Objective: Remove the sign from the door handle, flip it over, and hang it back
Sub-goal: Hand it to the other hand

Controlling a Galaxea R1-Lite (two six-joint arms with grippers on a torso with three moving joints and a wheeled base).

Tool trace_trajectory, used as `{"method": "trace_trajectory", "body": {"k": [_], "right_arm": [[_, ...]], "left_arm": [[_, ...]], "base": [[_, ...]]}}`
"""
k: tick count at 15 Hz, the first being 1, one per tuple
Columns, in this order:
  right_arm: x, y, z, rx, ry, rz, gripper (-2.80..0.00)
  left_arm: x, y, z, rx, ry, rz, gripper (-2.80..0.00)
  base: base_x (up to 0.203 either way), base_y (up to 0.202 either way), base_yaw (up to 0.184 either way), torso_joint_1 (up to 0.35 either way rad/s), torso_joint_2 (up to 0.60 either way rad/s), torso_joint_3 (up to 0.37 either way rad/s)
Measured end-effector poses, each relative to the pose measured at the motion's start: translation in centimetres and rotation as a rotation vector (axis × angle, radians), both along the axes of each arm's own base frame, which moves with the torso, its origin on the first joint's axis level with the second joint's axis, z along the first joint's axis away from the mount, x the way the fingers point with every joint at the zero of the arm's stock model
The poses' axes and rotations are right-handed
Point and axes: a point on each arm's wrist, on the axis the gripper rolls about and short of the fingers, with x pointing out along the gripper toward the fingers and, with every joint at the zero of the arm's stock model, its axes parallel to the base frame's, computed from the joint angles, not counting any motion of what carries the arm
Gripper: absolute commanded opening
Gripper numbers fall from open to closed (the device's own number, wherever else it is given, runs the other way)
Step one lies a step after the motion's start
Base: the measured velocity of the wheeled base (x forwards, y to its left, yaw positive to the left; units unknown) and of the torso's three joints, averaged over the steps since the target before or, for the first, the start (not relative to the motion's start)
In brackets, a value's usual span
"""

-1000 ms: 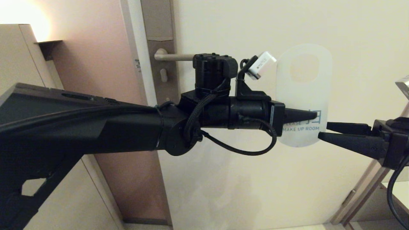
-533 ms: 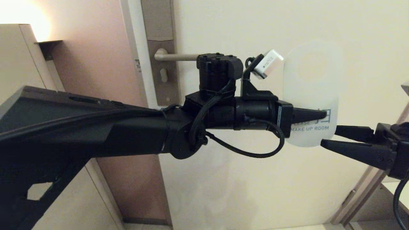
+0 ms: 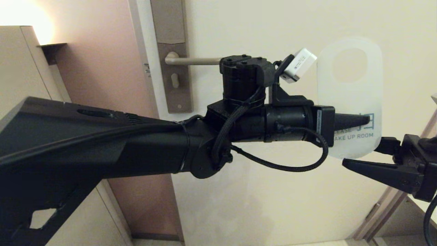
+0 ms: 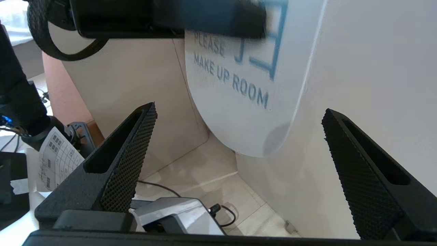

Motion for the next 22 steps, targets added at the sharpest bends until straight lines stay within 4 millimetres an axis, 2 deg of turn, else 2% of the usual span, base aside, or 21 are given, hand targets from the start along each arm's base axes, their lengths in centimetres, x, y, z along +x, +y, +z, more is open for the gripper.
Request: {"method": "trace_trajectory", "body": {"k": [9,15,22], "right_arm": [[-0.2,0.0,-0.1,0.0,0.0,-0.001,0.0],[-0.9,-0.1,-0.7,0.0,0.017,-0.002,0.0],[-1.3,-0.2,-0.6,0.002,0.007,-0.002,0.0]], "left_arm": [[-0.3,-0.2,-0.6,0.009,0.019,-0.009,-2.8],[-1.0,-0.5,-1.9,0.04,-0.009,-0.019,-2.8],[-1.3,-0.6,-1.8,0.041,-0.009,-0.024,-2.8]], "base": [[0.0,0.0,0.0,0.0,0.0,0.0],[0.0,0.0,0.0,0.0,0.0,0.0],[0.0,0.0,0.0,0.0,0.0,0.0]]}}
